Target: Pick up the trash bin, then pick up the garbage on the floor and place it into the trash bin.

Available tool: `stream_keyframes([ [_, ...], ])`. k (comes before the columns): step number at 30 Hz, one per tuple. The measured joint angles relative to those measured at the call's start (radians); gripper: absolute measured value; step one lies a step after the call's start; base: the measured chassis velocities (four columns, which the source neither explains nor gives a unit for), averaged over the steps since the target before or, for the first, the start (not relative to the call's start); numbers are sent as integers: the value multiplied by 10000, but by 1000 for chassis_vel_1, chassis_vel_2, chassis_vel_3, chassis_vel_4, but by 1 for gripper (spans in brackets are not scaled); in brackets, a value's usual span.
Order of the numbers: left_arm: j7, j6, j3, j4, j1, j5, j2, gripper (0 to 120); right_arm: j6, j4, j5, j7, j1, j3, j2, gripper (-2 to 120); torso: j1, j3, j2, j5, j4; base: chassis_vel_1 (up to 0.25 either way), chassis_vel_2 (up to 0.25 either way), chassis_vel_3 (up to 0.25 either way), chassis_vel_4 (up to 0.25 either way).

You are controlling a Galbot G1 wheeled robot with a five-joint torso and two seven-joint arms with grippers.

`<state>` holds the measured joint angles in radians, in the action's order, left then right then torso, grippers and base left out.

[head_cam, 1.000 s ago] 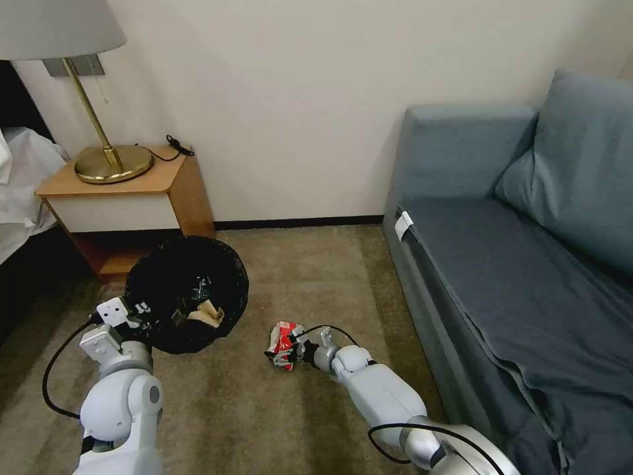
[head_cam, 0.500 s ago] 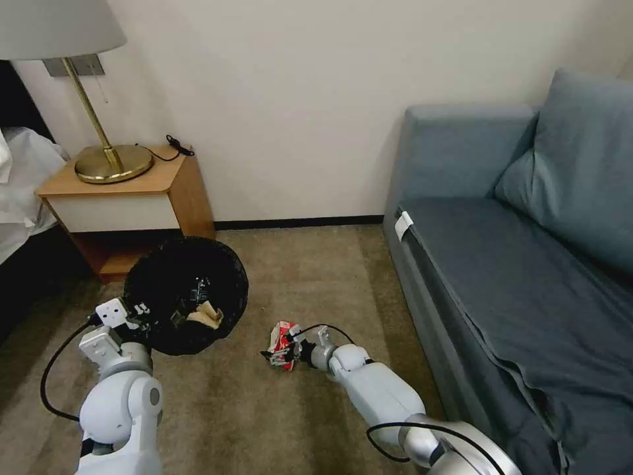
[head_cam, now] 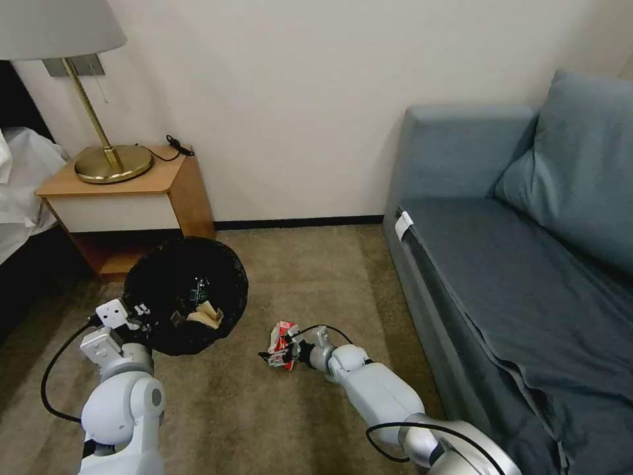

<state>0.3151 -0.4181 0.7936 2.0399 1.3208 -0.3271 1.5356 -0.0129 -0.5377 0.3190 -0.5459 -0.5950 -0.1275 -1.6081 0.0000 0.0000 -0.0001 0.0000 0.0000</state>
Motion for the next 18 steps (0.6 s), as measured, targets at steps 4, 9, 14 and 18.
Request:
stream_keyframes([
  [4, 1, 26, -1, 22, 20, 11, 17, 1, -53, 54, -71, -21, -75, -27, 0, 69, 0, 0, 1, 0, -1, 0, 0, 0, 0],
  [9, 14, 33, 17, 104, 82, 14, 17, 1, -84, 71, -109, -26, -128, -77, 0, 53, 0, 0, 0, 1, 0, 0, 0, 0, 0],
  [14, 41, 33, 9, 152, 94, 36, 27, 1, -185, 161, -196, -63, -131, -108, 1, 30, 0, 0, 1, 0, 0, 0, 0, 0, 0],
  [18, 53, 33, -7, 122, 29, 42, 21, 1, -240, 160, -257, -85, -163, -77, 1, 19, 0, 0, 1, 1, 0, 0, 0, 0, 0],
])
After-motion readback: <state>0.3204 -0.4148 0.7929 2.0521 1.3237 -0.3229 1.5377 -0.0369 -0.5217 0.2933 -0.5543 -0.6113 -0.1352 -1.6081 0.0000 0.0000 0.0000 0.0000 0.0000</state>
